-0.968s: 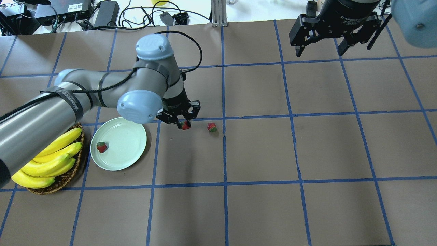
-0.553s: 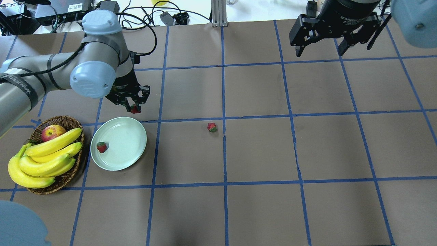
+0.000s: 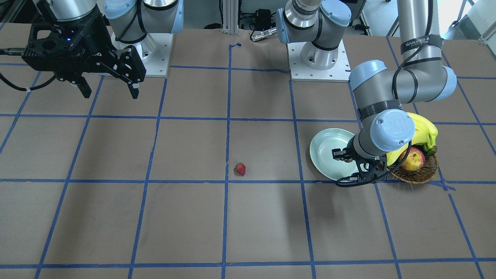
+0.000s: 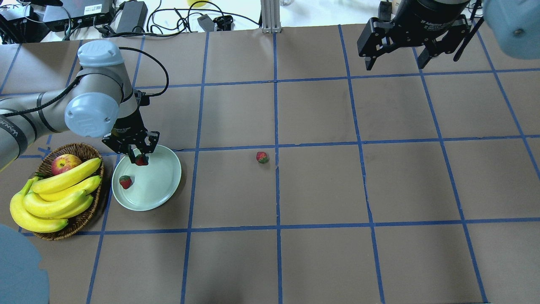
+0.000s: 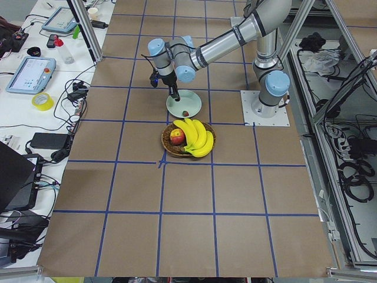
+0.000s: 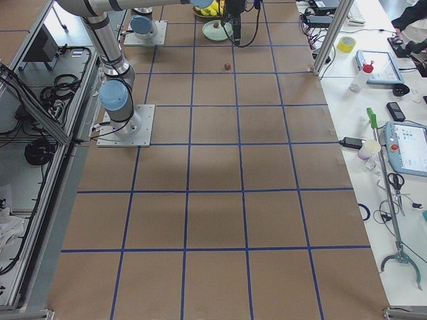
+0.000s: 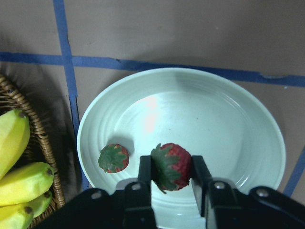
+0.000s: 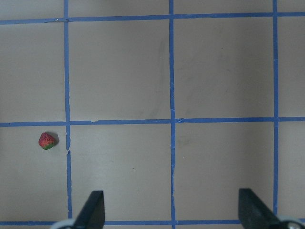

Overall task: Collect all strawberries into plate
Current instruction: 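Carry the strawberry over the plate and open the left gripper, then reach the left gripper to the remaining strawberry and grasp it, then carry the strawberry over the plate and open the left gripper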

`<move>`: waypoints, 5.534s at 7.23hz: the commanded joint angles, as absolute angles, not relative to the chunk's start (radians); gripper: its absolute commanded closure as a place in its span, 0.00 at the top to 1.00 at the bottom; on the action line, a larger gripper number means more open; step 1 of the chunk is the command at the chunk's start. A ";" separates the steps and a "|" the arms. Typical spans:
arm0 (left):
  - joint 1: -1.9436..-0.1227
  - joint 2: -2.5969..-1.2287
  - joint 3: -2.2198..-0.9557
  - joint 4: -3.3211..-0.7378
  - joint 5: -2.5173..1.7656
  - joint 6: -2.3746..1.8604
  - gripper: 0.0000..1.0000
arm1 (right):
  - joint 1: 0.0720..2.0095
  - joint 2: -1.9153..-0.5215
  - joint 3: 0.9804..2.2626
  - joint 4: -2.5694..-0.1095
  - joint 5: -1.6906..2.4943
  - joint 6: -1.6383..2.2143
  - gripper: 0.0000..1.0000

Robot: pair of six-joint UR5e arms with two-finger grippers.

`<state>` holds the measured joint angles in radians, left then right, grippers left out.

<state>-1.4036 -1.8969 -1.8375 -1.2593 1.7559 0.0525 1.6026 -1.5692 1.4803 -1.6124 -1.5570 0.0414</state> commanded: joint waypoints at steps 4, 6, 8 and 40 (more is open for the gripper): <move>-1.410 -1.894 -1.783 -1.246 1.740 0.115 1.00 | 1.603 -1.571 1.482 -1.609 -1.557 0.041 1.00; -1.530 -1.887 -1.708 -1.243 1.590 0.091 1.00 | 1.603 -1.571 1.482 -1.609 -1.557 0.041 1.00; -1.638 -1.913 -1.713 -1.133 1.531 -0.106 1.00 | 1.603 -1.571 1.482 -1.609 -1.557 0.041 1.00; -1.440 -1.911 -1.842 -1.279 1.767 -0.262 0.26 | 1.605 -1.569 1.483 -1.611 -1.555 0.041 1.00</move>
